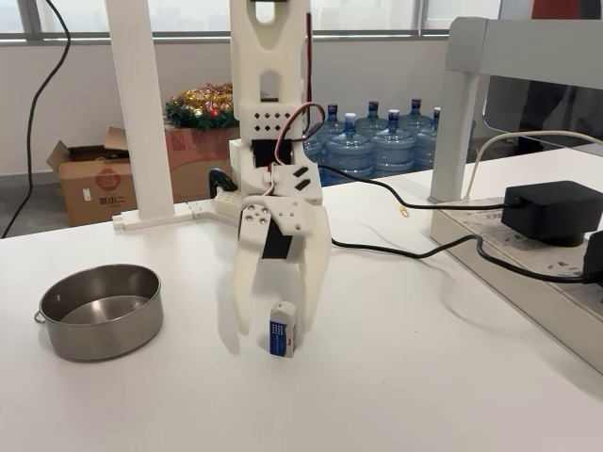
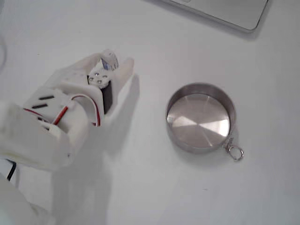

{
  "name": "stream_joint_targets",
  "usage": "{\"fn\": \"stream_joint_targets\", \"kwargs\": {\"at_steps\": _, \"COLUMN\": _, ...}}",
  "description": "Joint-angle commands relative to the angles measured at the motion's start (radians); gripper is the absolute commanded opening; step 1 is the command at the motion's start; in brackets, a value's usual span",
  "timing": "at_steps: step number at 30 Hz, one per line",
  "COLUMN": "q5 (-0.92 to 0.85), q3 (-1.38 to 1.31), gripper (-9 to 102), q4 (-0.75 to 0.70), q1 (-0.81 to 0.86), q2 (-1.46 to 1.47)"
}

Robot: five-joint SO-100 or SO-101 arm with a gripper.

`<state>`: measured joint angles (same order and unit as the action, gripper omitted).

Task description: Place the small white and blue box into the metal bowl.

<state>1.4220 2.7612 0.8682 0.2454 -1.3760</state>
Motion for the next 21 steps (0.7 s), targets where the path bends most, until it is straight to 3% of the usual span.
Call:
{"fn": "stream_joint_targets", "kwargs": {"at_steps": 1, "q5": 0.009, "q3": -0.038, "gripper": 24, "q4": 0.020, "q1": -0.006, "q2": 0.015}}
{"fn": "stream_joint_targets", "kwargs": {"at_steps": 21, "q5": 0.009, "q3": -0.055, "gripper": 23, "q4": 0.051, "q1": 0.008, "q2": 0.083}}
